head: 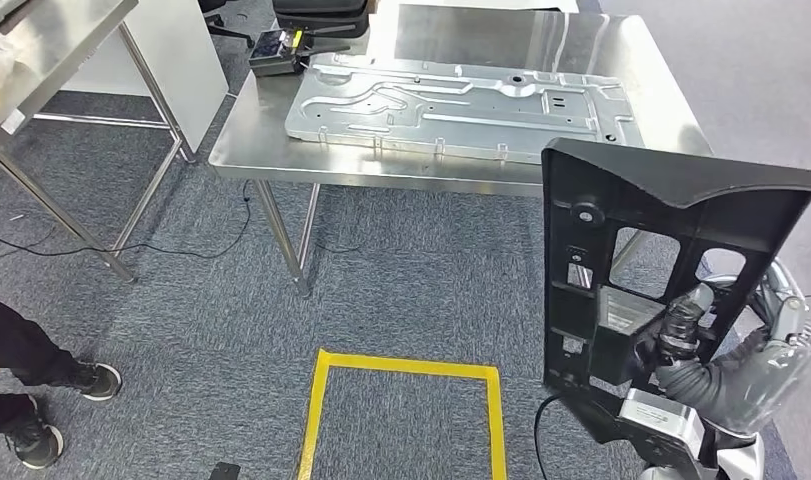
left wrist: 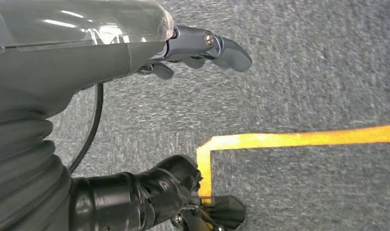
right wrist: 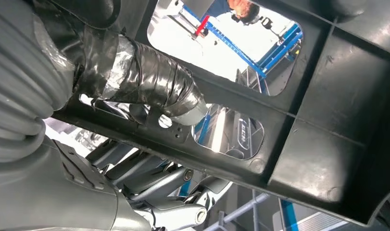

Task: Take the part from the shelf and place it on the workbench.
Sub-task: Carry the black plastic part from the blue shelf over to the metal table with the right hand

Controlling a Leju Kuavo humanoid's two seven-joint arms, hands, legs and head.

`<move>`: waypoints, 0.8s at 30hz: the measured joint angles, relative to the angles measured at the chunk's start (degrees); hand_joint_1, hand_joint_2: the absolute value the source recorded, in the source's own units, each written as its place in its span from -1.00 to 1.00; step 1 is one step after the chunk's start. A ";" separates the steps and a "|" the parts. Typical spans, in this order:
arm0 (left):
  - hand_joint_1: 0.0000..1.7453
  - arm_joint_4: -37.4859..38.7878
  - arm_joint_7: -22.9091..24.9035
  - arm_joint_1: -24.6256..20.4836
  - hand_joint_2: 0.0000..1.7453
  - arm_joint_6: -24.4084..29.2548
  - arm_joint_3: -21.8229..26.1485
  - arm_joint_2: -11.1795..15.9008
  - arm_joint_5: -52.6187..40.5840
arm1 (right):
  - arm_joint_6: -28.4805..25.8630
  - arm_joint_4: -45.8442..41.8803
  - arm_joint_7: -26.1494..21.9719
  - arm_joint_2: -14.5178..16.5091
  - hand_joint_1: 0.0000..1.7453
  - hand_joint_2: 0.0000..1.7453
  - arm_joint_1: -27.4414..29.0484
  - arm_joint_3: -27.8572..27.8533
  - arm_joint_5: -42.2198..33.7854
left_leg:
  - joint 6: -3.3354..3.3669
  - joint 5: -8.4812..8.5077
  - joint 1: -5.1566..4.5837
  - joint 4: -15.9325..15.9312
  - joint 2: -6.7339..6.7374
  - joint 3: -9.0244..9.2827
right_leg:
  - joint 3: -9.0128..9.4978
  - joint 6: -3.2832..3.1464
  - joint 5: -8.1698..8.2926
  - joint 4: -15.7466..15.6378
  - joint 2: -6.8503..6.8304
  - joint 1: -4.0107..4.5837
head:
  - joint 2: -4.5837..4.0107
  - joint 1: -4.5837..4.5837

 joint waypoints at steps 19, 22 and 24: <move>-1.00 0.00 -0.08 0.00 1.00 -0.96 -2.37 -0.02 -2.07 | 9.22 8.22 8.34 -4.27 1.00 1.00 -20.25 3.83 1.46 | -2.45 -5.43 -0.20 15.83 0.03 -8.42 | 2.25 -2.84 6.98 -9.17 0.18 -0.01 | 0.00 -0.09; -1.00 0.00 -0.08 -0.03 1.00 -1.07 -2.91 0.02 -2.23 | 10.17 10.20 9.40 -4.52 1.00 1.00 -23.90 4.56 1.55 | -1.52 1.13 -0.46 4.81 0.02 -4.35 | 3.09 -2.46 6.25 -9.05 0.29 0.22 | 0.01 -0.07; -1.00 0.00 -0.08 -0.12 1.00 -1.20 -3.12 0.05 -2.34 | 10.73 11.47 10.04 -4.74 1.00 1.00 -26.10 4.93 1.57 | -1.15 1.71 -0.72 1.74 0.03 -3.21 | 2.99 -1.97 6.07 -9.02 0.31 0.31 | 0.01 -0.07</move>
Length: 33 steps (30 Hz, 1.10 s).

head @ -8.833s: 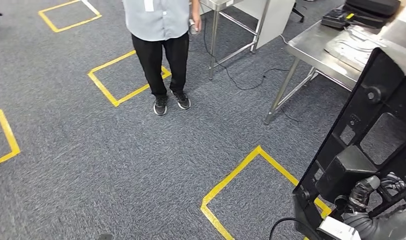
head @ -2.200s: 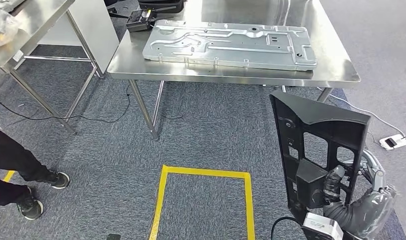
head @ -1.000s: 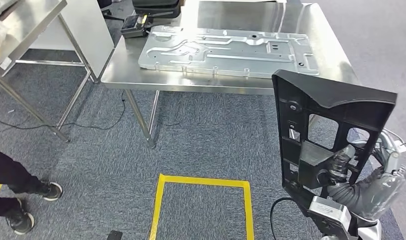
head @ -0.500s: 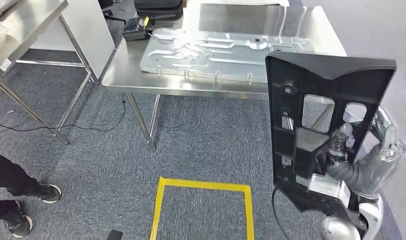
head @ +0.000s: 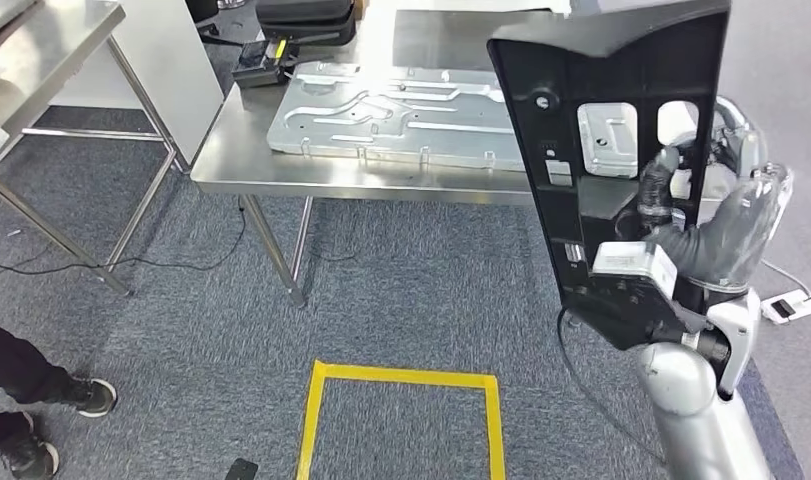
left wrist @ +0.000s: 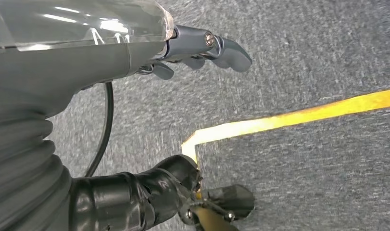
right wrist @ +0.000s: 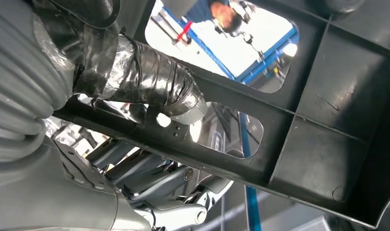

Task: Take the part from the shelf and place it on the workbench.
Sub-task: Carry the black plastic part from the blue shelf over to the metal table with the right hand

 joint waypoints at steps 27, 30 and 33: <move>-1.00 0.00 0.51 -0.25 1.00 -0.54 -1.41 -0.24 -1.04 | 3.73 12.96 5.10 -1.51 1.00 1.00 -16.02 1.66 -0.16 | -1.04 -2.05 0.77 8.32 -0.10 -4.29 | -0.90 -0.36 0.92 0.17 -0.24 -0.65 | 0.00 0.00; -1.00 0.00 0.64 -0.35 1.00 -0.60 -1.43 -0.25 -1.11 | 4.03 14.01 5.47 -1.51 1.00 1.00 -17.62 1.84 -0.15 | -0.47 0.70 0.39 0.60 -0.16 -0.99 | -0.65 0.31 0.36 0.33 -0.11 -0.39 | -0.01 0.04; -1.00 0.00 0.73 -0.33 1.00 -0.68 -1.44 -0.25 -1.16 | 4.46 14.81 5.69 -1.50 1.00 1.00 -18.61 1.96 -0.14 | 0.11 0.34 0.42 -0.38 -0.24 -0.46 | -0.66 1.26 0.15 0.23 -0.13 -0.44 | -0.01 0.03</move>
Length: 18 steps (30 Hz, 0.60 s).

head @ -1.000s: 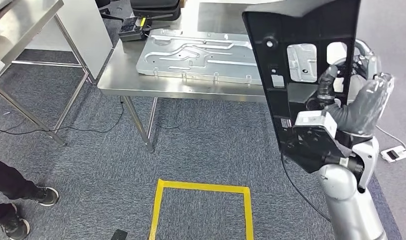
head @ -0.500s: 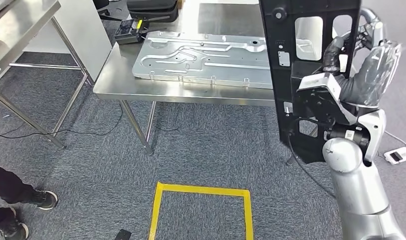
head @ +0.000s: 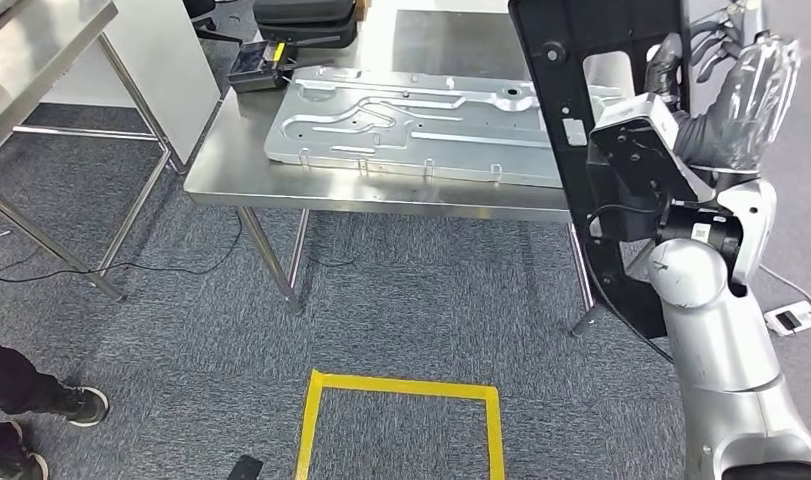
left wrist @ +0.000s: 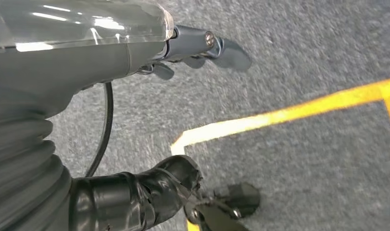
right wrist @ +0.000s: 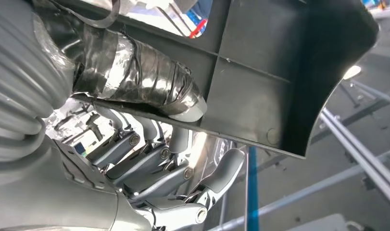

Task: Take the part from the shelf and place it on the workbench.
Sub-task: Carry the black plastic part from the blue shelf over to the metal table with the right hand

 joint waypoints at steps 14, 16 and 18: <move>-1.00 0.00 -0.09 -0.19 1.00 -0.18 -0.04 -0.12 -0.43 | 0.36 3.02 0.69 -0.02 1.00 1.00 -3.03 0.85 -0.07 | -0.16 -2.44 -0.06 -0.44 -0.14 3.02 | -2.81 -0.24 2.97 0.10 -0.25 0.34 | -0.01 -0.01; -1.00 0.00 -0.12 -0.26 1.00 -0.21 -0.07 -0.13 -0.48 | 0.41 3.19 0.75 -0.01 1.00 1.00 -3.25 0.86 -0.07 | -0.73 -3.20 -0.06 0.16 -0.05 2.95 | -2.38 -0.84 2.85 -0.26 -0.29 0.03 | 0.01 -0.02; -1.00 0.00 -0.13 -0.41 1.00 -0.23 -0.11 -0.13 -0.51 | 0.56 3.29 0.80 0.05 1.00 1.00 -3.75 0.96 -0.02 | -1.25 -5.65 0.02 4.82 0.02 0.89 | -1.75 -1.50 2.63 -0.66 -0.43 -0.19 | 0.01 -0.04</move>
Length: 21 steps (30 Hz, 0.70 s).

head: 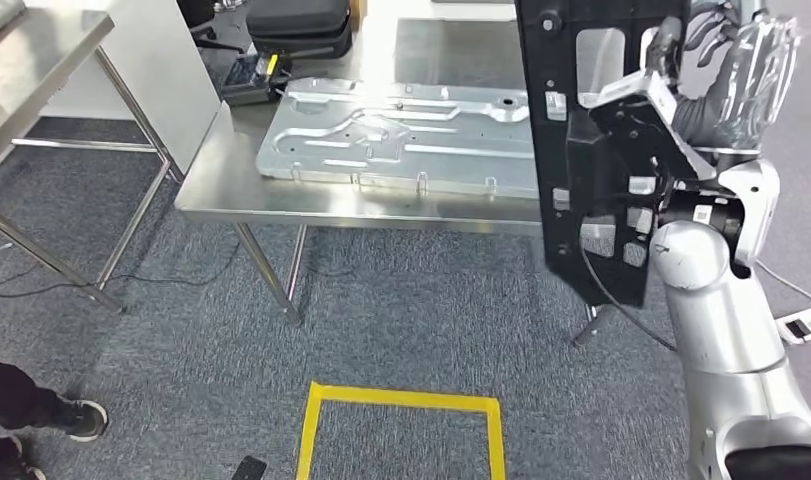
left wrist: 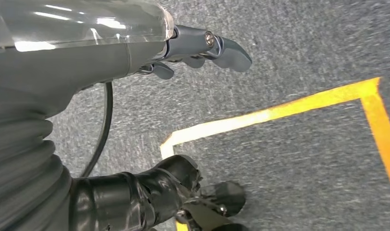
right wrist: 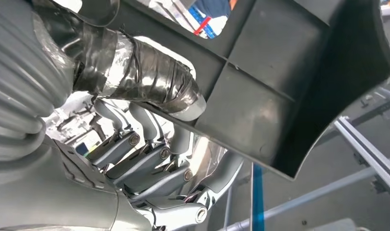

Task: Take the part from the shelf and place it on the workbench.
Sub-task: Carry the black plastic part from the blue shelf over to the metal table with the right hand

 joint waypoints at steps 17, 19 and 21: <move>-1.00 0.00 0.16 -0.36 1.00 -0.28 -1.21 -0.15 -0.49 | 2.09 2.93 1.97 1.64 1.00 1.00 -4.99 3.80 1.01 | 2.29 5.45 0.36 -5.76 0.04 0.51 | -3.82 2.16 -7.47 11.96 0.18 0.09 | 0.00 0.19; -1.00 0.00 0.19 -0.33 1.00 -0.32 -1.26 -0.16 -0.54 | 2.38 3.61 2.15 1.81 1.00 1.00 -5.36 4.20 1.01 | 2.34 5.06 0.35 -5.57 -0.01 0.74 | -7.06 2.39 -7.82 16.55 0.17 0.01 | -0.01 0.19; -1.00 0.00 0.21 -0.33 1.00 -0.34 -1.27 -0.21 -0.63 | 2.69 4.24 2.22 1.99 1.00 1.00 -5.78 4.62 1.01 | 2.21 4.49 0.35 -5.32 -0.10 1.26 | -6.10 2.29 -3.86 12.60 0.15 -0.03 | 0.00 0.19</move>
